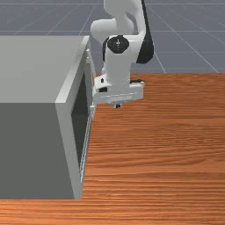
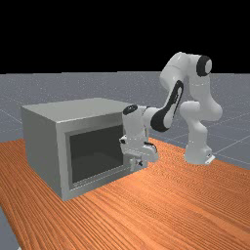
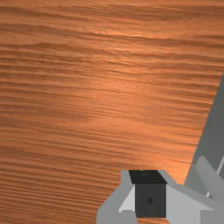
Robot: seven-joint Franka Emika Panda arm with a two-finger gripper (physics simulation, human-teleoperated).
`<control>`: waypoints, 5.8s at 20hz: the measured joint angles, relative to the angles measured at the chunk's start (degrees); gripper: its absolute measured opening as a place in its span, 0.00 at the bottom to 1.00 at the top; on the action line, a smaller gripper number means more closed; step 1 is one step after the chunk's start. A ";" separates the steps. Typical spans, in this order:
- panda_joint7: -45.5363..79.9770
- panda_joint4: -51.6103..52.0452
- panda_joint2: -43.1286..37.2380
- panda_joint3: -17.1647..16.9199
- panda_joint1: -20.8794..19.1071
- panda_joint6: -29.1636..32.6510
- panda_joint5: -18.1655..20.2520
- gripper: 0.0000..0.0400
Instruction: Open the microwave
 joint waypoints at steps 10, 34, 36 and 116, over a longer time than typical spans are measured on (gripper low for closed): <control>41.27 -7.88 -10.33 2.06 11.53 3.56 -9.79 0.00; 104.14 -5.74 -6.69 -6.39 22.70 4.37 -52.25 0.00; 109.38 -5.61 -6.26 -7.25 23.53 3.29 -56.25 0.00; 130.95 3.11 16.55 -26.15 41.69 -38.80 -58.72 1.00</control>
